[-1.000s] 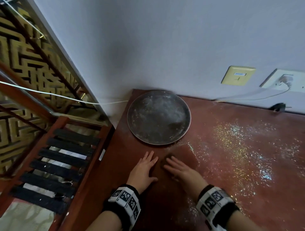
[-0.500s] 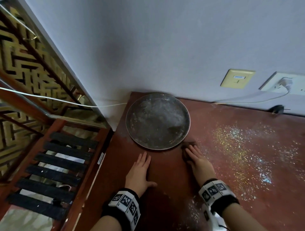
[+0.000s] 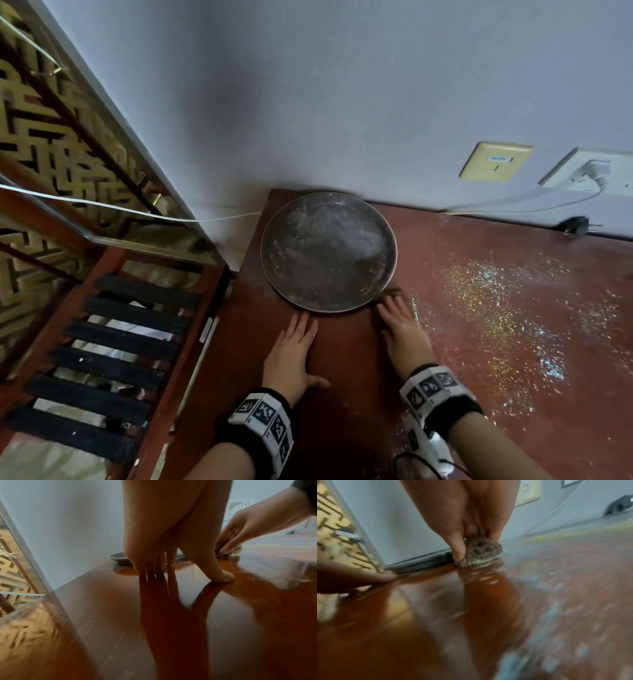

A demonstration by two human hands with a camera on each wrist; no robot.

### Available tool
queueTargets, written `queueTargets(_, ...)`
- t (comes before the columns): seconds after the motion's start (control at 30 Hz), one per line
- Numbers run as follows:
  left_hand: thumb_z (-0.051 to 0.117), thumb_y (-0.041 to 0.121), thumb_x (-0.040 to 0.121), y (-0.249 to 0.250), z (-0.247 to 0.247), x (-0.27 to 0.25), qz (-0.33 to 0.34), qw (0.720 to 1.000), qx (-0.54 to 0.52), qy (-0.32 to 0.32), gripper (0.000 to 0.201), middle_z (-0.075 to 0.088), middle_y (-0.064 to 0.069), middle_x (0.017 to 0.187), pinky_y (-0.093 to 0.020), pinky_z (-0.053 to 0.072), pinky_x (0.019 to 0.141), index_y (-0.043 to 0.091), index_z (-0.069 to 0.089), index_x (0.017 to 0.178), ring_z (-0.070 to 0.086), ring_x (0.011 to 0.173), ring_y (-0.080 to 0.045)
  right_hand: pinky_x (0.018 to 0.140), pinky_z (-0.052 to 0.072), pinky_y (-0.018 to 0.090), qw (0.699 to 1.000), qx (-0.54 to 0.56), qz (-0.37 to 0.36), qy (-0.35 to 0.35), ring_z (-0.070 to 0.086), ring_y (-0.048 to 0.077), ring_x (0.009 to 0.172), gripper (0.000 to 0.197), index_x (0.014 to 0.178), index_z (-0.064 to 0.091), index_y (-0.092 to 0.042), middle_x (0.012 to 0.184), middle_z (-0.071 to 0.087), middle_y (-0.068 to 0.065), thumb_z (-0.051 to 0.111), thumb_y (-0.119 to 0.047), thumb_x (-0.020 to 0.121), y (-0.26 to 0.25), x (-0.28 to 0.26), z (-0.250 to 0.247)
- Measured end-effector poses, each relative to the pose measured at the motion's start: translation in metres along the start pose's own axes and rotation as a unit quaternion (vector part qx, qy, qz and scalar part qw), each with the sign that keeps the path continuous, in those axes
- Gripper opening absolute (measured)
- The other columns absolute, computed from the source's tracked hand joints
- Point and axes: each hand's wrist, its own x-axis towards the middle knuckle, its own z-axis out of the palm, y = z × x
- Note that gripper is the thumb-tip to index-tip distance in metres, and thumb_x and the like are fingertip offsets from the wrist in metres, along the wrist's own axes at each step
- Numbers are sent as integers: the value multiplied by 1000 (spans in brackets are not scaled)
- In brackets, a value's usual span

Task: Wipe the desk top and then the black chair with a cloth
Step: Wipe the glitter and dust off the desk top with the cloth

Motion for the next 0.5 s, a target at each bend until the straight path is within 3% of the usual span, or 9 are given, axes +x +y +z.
queueTargets(0.07,73,50,71,0,0,1,-1,1000,10,-2,112,-15,2,158,-28,-3,117,23,-1,151,-14,145,-14,87,53,41,991,24,-121,-49,51,26,125,53,120,64,-13,132,56,5,65,3,69,-21,-15,14)
queueTargets(0.1,72,50,72,0,0,1,0,1000,15,-4,111,-14,2,158,-28,-3,117,22,-1,151,-13,145,-14,80,56,38,980,14,-181,-84,59,24,114,48,111,69,-16,122,64,3,64,-4,65,-26,-23,24)
queueTargets(0.17,71,50,73,0,-1,2,1,1000,20,-7,111,-14,2,158,-28,-2,116,22,-2,151,-13,145,-14,81,54,28,969,-19,-218,-115,63,18,109,41,106,71,-22,117,67,-2,60,-19,66,-25,-27,20)
queueTargets(0.23,71,52,72,0,-1,1,3,1000,16,-5,112,-15,3,158,-28,-3,116,23,-2,151,-14,144,-13,92,47,25,979,16,-188,-77,57,21,119,41,115,68,-19,127,61,-1,60,-19,74,-12,-18,6)
queueTargets(0.3,71,53,72,0,-2,0,5,1000,13,-6,113,-16,5,157,-28,-4,116,24,-3,151,-15,144,-12,109,28,22,991,16,-123,-52,30,16,139,47,136,49,-20,148,35,-5,52,-11,90,4,-8,-5)
queueTargets(0.37,72,54,71,-2,-2,0,12,1000,11,-15,114,-17,5,157,-28,-4,116,24,-4,151,-16,144,-12,113,27,26,993,13,-102,-48,15,13,144,53,141,39,-22,152,22,-7,49,-7,92,8,-11,-2)
queueTargets(0.43,73,54,69,-5,-6,0,28,999,15,-41,117,-19,3,156,-28,-4,116,22,-5,150,-17,144,-13,99,46,40,985,12,-159,-68,32,22,136,50,129,56,-16,142,45,2,57,-1,81,-10,-23,6)
queueTargets(0.47,74,53,69,-8,-10,1,40,997,16,-61,118,-20,2,156,-28,-4,116,21,-5,151,-17,144,-13,90,52,42,971,19,-216,-96,45,23,126,45,117,65,-16,131,58,3,56,-7,74,-19,-34,14)
queueTargets(0.5,75,51,69,-11,-14,0,52,995,16,-82,118,-19,2,156,-29,-3,116,19,-4,151,-17,144,-13,89,51,38,954,11,-270,-128,55,20,118,42,109,69,-21,122,64,0,50,-16,71,-26,-45,22)
